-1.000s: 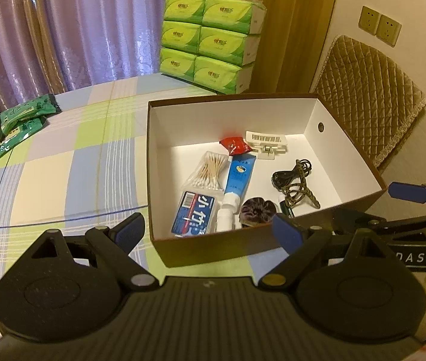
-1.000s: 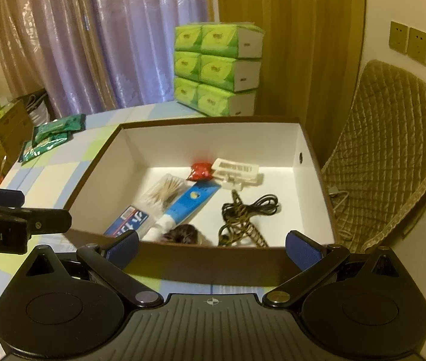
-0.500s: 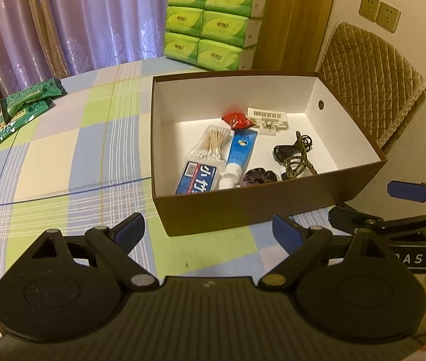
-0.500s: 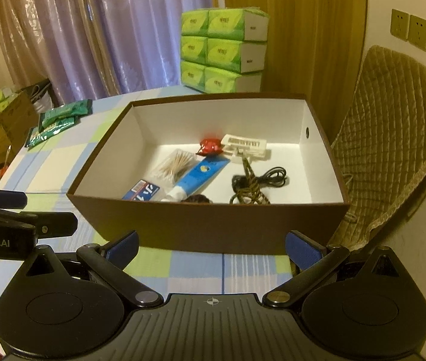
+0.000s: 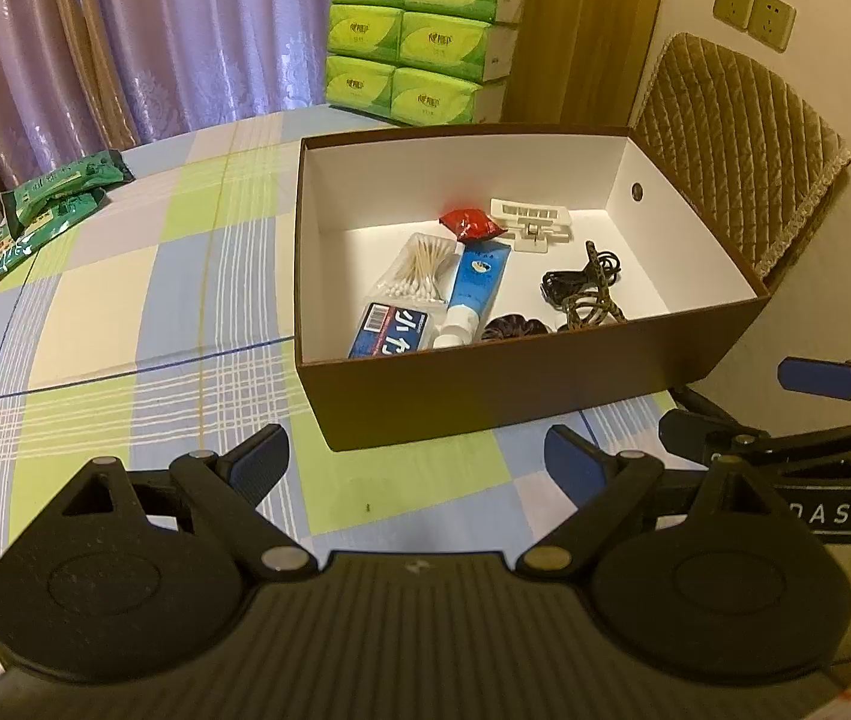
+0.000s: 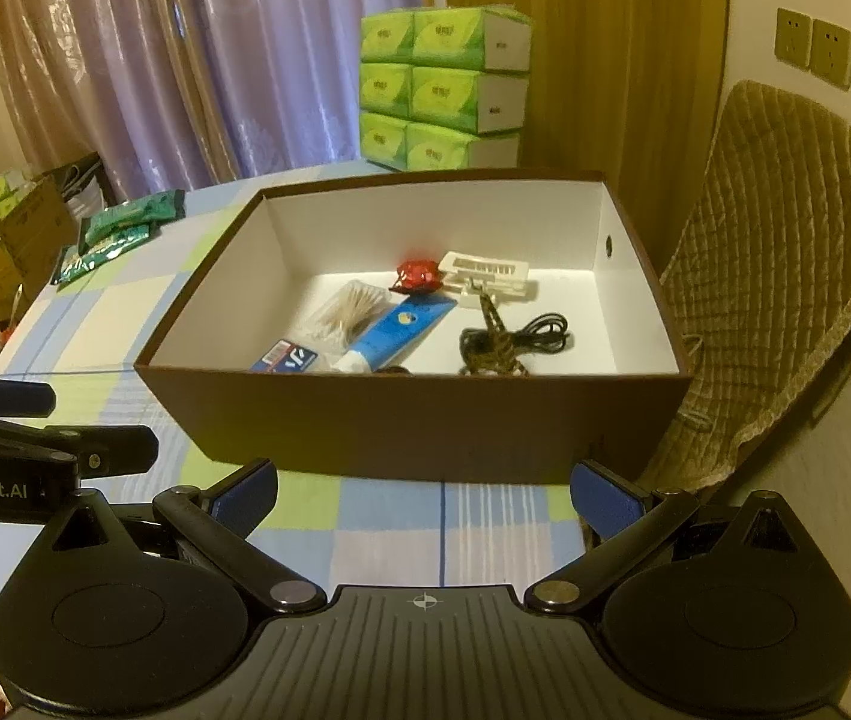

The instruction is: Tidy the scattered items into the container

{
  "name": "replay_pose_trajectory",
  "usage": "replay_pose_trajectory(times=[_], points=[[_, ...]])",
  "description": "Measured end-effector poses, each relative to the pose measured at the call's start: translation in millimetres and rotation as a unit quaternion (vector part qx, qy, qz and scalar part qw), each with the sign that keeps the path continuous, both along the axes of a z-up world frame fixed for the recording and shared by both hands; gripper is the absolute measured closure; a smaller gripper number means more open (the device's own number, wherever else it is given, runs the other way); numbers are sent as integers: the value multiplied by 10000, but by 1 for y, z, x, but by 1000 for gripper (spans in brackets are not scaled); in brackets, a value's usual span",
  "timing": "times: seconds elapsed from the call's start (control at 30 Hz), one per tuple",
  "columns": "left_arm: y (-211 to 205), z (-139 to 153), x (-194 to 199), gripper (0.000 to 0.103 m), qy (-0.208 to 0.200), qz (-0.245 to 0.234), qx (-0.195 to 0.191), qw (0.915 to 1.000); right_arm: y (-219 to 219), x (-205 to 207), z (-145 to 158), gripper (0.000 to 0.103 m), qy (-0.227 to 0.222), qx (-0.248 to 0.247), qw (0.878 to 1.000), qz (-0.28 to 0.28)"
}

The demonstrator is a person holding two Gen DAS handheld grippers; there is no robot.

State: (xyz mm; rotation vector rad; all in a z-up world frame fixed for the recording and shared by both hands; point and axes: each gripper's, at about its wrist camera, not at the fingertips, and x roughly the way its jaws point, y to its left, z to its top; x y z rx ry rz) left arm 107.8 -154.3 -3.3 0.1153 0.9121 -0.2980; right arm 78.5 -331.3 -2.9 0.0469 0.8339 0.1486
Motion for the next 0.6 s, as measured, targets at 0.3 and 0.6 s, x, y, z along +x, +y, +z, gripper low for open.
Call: replay_pose_trajectory(times=[0.3,0.6], points=[[3,-5,-4,10,67,58,4,10000,2,-4,-4,2,95,-21,9999,36],[1,-7,-3,9,13,96,48,9999,2,-3,-5,2,94,-11,9999,45]])
